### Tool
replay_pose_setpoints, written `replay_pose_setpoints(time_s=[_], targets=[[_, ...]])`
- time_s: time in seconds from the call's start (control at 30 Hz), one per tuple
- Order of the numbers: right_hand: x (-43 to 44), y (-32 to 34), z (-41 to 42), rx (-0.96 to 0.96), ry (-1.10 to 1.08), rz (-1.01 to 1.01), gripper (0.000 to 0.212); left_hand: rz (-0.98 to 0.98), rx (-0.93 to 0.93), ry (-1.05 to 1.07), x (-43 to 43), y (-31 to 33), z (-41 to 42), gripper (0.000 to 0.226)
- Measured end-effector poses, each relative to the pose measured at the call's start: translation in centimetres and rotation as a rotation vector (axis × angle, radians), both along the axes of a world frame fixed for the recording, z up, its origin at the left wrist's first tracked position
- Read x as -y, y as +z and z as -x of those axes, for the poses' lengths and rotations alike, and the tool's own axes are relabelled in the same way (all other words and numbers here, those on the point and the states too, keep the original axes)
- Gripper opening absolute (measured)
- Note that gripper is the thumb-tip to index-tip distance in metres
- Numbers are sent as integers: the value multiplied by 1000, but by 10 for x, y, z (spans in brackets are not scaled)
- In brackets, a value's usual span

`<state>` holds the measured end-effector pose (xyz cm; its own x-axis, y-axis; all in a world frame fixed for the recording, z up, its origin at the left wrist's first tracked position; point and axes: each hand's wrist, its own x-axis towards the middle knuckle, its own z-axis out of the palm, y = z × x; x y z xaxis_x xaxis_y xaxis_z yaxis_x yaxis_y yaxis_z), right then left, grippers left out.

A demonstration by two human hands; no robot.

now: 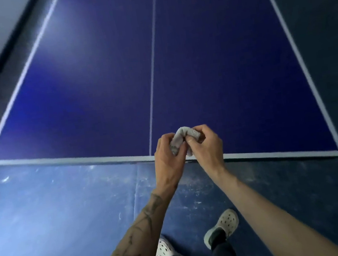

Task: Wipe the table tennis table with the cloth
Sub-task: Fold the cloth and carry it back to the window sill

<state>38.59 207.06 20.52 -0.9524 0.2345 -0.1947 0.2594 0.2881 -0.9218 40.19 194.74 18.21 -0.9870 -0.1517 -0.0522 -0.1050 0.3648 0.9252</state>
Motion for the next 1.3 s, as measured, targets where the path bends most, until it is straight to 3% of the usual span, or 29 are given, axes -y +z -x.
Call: replay_pose_setpoints(time_s=[0.17, 0.57, 0.7, 0.8, 1.07, 1.3], targets=[[152, 13, -14, 30, 172, 66, 18, -122, 45, 311, 161, 20, -38, 8], [467, 22, -2, 74, 728, 2, 19, -92, 56, 731, 473, 49, -109, 12], [577, 18, 26, 53, 836, 14, 20, 31, 91, 798, 575, 45, -105, 20], [657, 18, 49, 64, 896, 37, 21, 161, 215, 800, 649, 45, -97, 33], [871, 33, 103, 139, 1078, 60, 10, 676, 554, 703, 842, 57, -81, 49], [1071, 27, 138, 162, 1134, 33, 9, 693, 722, 749, 1028, 41, -74, 54]])
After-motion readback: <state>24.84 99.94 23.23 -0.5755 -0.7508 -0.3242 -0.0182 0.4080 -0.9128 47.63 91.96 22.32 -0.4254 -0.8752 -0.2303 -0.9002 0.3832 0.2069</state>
